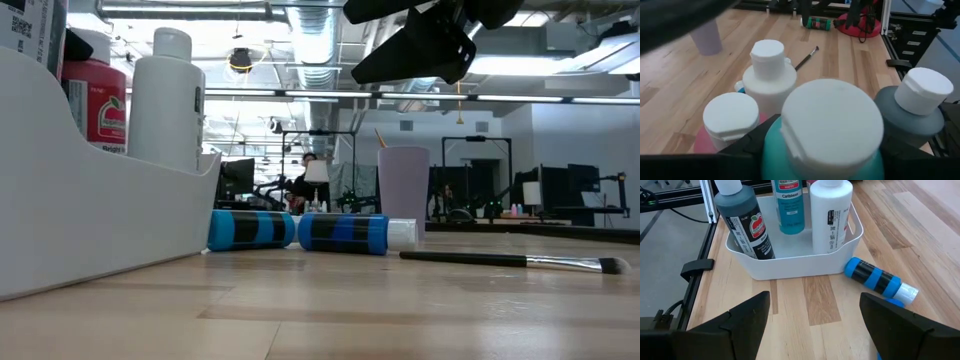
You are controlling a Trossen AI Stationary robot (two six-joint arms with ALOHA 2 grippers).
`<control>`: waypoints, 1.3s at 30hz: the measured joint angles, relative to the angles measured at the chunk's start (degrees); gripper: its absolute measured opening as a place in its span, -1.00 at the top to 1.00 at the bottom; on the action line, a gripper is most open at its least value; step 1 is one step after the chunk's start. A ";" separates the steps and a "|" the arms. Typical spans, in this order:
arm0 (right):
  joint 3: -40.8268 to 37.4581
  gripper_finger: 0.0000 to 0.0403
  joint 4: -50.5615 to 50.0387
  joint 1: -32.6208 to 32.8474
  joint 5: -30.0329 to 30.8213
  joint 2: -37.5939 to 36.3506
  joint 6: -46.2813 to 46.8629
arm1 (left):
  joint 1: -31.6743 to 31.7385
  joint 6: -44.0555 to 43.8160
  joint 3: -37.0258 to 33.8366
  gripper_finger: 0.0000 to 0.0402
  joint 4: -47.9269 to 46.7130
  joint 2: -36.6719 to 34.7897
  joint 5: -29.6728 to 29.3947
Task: Pick & Place Paint Supplies
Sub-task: Put the light blue paint bottle into the white bin
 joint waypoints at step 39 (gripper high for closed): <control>-0.04 -0.50 0.00 0.00 -0.02 0.00 0.04 | 0.01 4.45 2.14 0.06 1.30 0.13 -1.27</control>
